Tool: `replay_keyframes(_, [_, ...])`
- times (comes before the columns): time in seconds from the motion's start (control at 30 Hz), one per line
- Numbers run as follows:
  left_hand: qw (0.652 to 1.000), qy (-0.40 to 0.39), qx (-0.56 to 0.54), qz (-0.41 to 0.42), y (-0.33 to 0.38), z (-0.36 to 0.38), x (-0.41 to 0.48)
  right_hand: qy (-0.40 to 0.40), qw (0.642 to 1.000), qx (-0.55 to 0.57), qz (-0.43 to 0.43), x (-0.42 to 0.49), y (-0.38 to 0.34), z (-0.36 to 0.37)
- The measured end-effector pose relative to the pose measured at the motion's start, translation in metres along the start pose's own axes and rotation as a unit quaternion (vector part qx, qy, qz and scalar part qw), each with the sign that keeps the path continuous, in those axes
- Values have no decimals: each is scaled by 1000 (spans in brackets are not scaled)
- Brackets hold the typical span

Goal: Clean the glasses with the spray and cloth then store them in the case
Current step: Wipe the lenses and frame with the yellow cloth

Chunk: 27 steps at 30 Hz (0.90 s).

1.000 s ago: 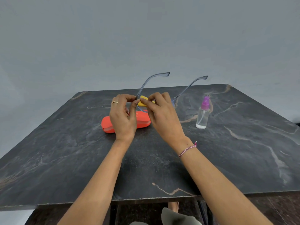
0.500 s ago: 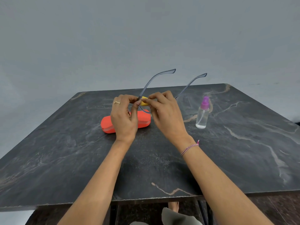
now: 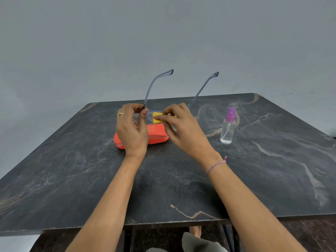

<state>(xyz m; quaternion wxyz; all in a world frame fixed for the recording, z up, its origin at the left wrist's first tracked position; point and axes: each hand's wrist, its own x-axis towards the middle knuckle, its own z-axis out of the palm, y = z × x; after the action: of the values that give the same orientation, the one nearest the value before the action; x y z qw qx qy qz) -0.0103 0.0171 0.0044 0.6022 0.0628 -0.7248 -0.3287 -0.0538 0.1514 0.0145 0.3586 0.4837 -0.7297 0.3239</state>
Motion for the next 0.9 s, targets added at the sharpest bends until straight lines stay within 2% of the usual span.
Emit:
replay_keyframes(0.13, [1000,9,-7,7,0,-1,1,6,997,-64,38,-1,10,-4])
replay_keyframes(0.33, [998,-19,-3,52,6,2,-5,30,991,-108,71,1,3,3])
replay_keyframes(0.5, [996,-43,9,82,9,6,-10,41,994,-50,83,0,0,7])
replay_keyframes(0.7, [998,-17,11,56,3,1,-4,21,997,42,55,-1,-4,2])
replay_keyframes(0.9, [998,-26,10,58,6,3,-6,33,997,-28,69,0,2,0])
